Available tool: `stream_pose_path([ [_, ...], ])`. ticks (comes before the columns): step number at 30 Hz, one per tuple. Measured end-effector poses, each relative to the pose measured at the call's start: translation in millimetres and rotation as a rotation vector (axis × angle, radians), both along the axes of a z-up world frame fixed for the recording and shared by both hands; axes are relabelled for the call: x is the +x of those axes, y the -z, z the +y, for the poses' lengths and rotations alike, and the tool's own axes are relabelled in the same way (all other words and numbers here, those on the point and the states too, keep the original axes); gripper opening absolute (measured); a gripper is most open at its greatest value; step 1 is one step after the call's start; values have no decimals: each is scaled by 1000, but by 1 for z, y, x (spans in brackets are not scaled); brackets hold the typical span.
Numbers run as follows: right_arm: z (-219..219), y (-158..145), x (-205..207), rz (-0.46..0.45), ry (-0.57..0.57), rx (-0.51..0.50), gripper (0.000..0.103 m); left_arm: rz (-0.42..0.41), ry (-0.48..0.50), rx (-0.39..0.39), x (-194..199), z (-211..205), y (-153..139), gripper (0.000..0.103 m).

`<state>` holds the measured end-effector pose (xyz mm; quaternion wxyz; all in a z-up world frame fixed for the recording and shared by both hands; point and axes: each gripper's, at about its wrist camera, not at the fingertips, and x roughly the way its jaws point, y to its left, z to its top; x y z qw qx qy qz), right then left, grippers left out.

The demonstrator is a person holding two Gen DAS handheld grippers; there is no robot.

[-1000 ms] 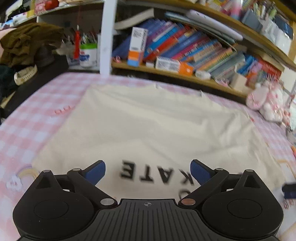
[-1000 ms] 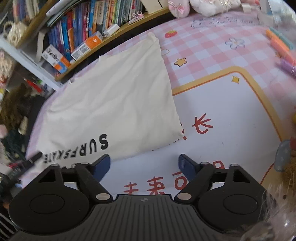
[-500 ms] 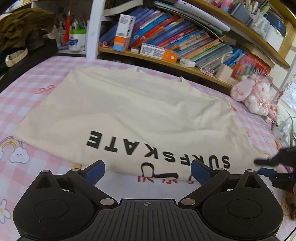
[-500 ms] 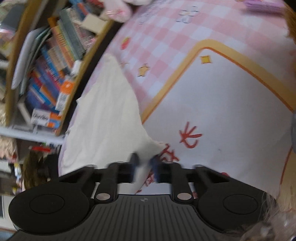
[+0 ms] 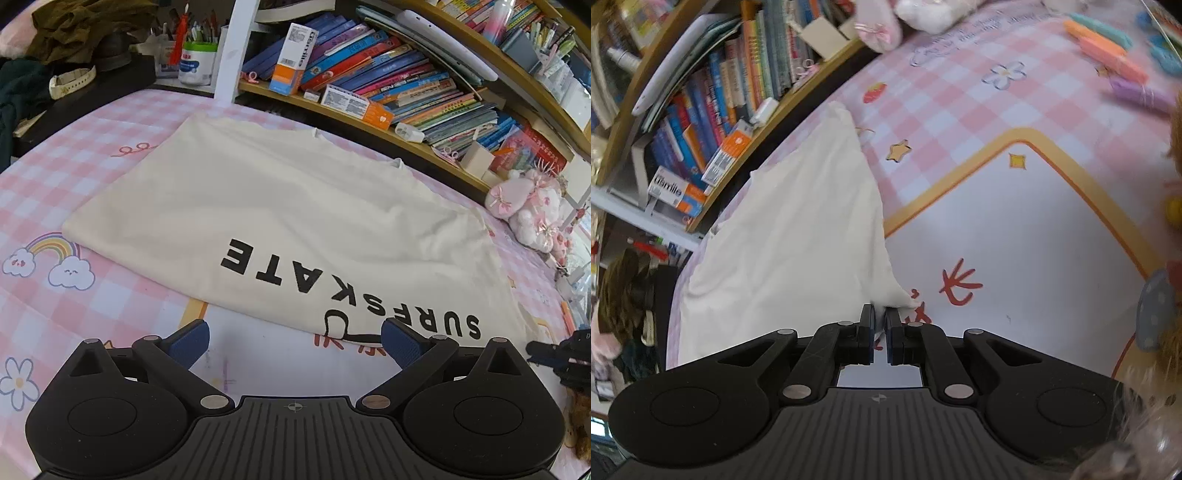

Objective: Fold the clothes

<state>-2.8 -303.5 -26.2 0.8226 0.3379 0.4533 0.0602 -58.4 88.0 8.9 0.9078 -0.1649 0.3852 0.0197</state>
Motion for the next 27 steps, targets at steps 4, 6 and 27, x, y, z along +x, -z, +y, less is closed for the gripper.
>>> stream_pose_path([
  [4, 1, -3, -3, 20, 2, -33, 14, -10, 6, -6, -5, -3, -1, 101],
  [6, 7, -13, -7, 2, -6, -79, 20, -31, 21, -18, -10, -7, -3, 101],
  [27, 92, -60, -54, -432, -351, -571, 91, -112, 133, 137, -16, -58, -39, 103],
])
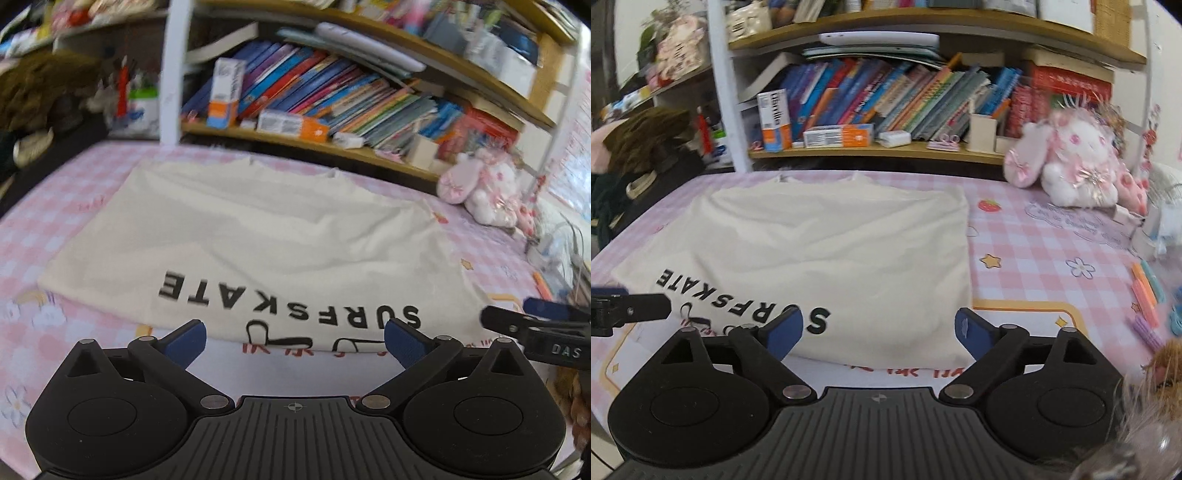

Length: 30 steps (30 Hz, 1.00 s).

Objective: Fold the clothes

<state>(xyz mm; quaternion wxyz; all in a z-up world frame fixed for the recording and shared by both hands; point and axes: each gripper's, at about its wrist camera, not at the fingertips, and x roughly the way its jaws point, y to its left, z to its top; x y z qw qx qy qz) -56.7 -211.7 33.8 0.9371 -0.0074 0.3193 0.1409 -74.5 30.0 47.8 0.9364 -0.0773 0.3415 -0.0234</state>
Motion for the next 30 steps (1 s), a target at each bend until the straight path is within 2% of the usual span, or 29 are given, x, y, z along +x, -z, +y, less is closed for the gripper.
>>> stream_pose_path([
  [2, 3, -1, 1, -1, -1, -3, 92, -6, -2, 19, 1, 0, -2, 103],
  [8, 14, 0, 4, 19, 43, -11, 93, 48, -22, -14, 6, 17, 9, 103],
  [12, 29, 1, 4, 38, 78, -18, 93, 50, 1, -32, 8, 37, 13, 103],
  [19, 76, 0, 1, 46, 117, -52, 94, 43, 84, -44, 19, 77, 12, 103],
  [30, 155, 5, -8, 48, 144, -114, 97, 41, 126, -99, 31, 149, 19, 103],
])
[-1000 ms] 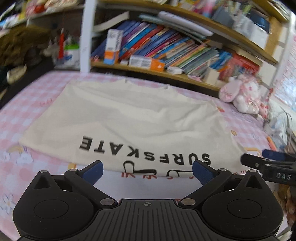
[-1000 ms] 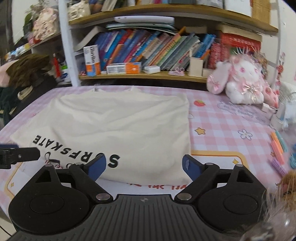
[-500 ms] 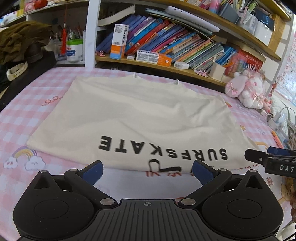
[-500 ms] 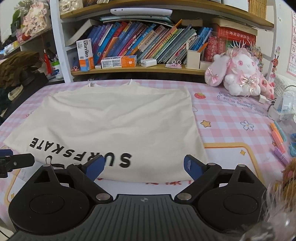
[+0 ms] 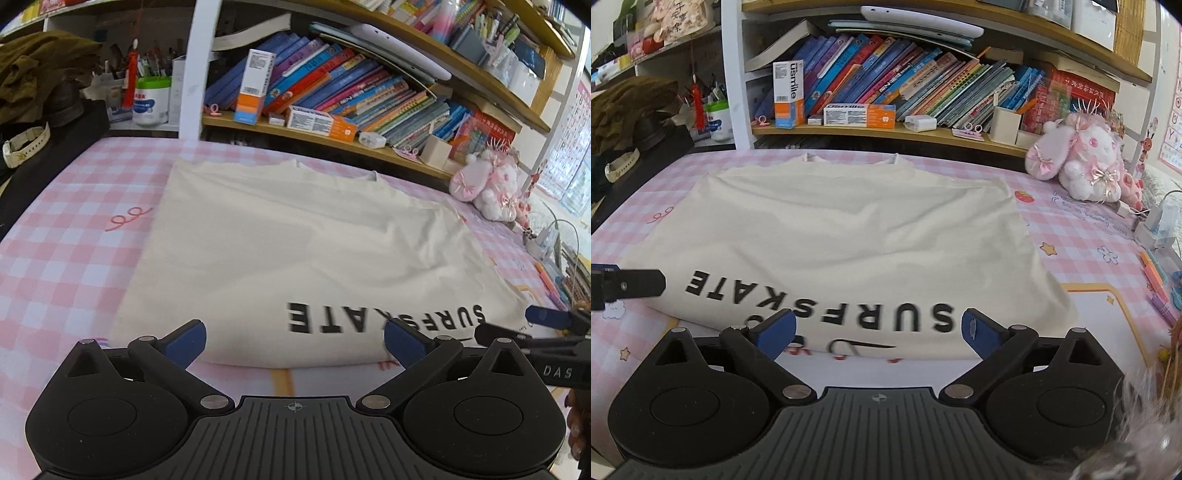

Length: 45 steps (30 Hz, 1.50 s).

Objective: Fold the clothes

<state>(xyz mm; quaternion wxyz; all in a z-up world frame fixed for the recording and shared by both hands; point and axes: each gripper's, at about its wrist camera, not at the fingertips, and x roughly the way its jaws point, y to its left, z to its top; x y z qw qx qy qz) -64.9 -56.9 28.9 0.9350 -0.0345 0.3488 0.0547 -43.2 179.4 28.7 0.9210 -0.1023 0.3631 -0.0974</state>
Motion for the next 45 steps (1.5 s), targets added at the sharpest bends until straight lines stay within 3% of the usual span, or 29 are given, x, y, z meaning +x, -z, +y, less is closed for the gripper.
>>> stream_pose_path([
  [5, 31, 0, -2, 0, -8, -20, 97, 12, 15, -56, 3, 31, 4, 103],
  [9, 57, -1, 0, 9, -79, -45, 97, 31, -16, -147, 4, 65, 3, 103],
  [14, 96, 0, 8, 15, -219, -111, 97, 115, -131, -278, 13, 109, 9, 103],
  [27, 197, 9, 27, 1, -643, -260, 92, 192, -329, -537, 22, 173, 32, 103],
  [33, 245, 19, 31, -11, -847, -329, 66, 237, -357, -641, 23, 182, 43, 103],
  [35, 255, 23, 32, 0, -887, -344, 53, 246, -358, -664, 24, 182, 46, 103],
  [39, 271, 34, 37, 35, -939, -355, 38, 267, -357, -721, 25, 182, 51, 103],
  [40, 271, 35, 38, 31, -946, -339, 24, 273, -357, -738, 25, 182, 53, 103],
  [41, 272, 35, 40, 35, -948, -327, 3, 281, -357, -756, 26, 182, 54, 103],
  [45, 258, 13, 42, -32, -895, -233, 3, 324, -361, -880, 33, 179, 64, 102],
])
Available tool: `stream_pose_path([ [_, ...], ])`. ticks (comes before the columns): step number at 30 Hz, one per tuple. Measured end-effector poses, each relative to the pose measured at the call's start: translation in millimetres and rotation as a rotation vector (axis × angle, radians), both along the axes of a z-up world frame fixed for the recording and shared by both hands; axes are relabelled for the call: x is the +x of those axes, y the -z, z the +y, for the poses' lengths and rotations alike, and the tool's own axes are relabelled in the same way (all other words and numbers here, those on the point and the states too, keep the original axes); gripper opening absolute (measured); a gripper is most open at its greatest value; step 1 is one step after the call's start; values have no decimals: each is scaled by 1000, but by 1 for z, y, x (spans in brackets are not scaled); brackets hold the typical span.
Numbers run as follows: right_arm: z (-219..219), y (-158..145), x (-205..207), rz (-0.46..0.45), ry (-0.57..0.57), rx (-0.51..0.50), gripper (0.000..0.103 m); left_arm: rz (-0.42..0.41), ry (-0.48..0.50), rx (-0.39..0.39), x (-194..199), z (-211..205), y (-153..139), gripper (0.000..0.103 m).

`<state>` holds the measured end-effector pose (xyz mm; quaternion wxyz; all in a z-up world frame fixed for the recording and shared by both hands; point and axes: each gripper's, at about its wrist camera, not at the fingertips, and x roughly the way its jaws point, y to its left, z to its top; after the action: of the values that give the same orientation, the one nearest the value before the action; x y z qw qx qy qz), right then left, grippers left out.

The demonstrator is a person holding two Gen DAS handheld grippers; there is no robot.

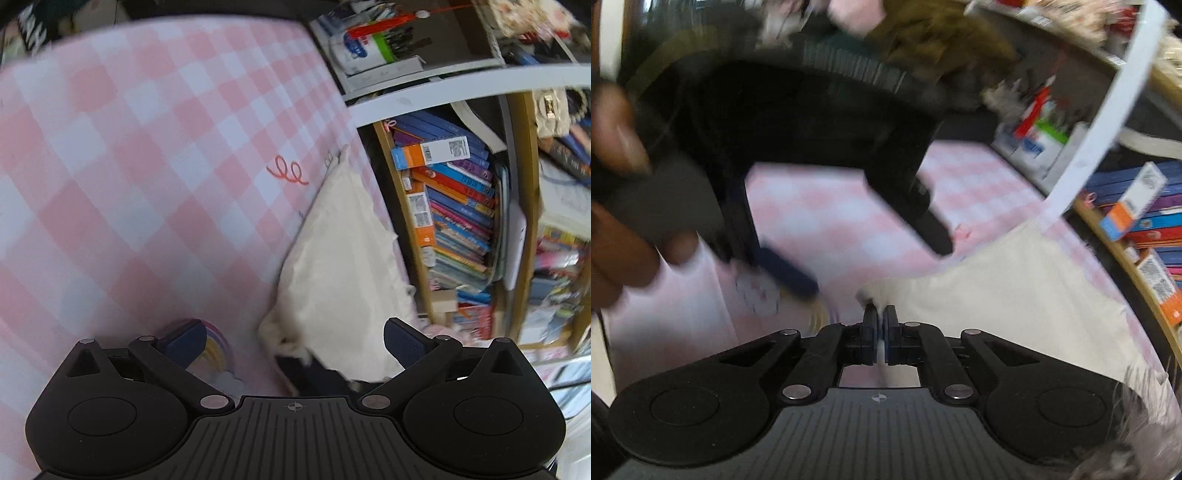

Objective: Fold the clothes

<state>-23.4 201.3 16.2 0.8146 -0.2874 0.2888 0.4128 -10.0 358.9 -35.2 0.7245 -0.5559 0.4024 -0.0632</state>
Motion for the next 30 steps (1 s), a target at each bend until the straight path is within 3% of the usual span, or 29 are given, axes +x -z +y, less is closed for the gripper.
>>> stream_pose_path([
  [2, -9, -12, -2, -9, 20, 48, 3, 1, -5, -72, 6, -3, 7, 99],
  [6, -23, -27, 3, 31, 76, 104, 3, -13, -4, -176, 22, -12, 17, 80],
  [10, -26, -32, 7, 86, 120, 129, 4, -9, 11, -233, 38, -21, 25, 65],
  [13, -33, -32, 14, 174, 147, 160, 8, -1, 25, -227, 42, -26, 27, 64],
  [16, -43, -37, 13, 190, 191, 184, 27, 5, 29, -226, 42, -27, 29, 64],
  [21, -67, -42, 18, 218, 290, 219, 36, 5, 36, -224, 41, -26, 29, 62],
  [26, -93, -44, 32, 232, 414, 233, 64, 6, 57, -213, 40, -26, 29, 57],
  [30, -112, -45, 54, 247, 541, 210, 77, 11, 73, -192, 39, -28, 27, 56],
])
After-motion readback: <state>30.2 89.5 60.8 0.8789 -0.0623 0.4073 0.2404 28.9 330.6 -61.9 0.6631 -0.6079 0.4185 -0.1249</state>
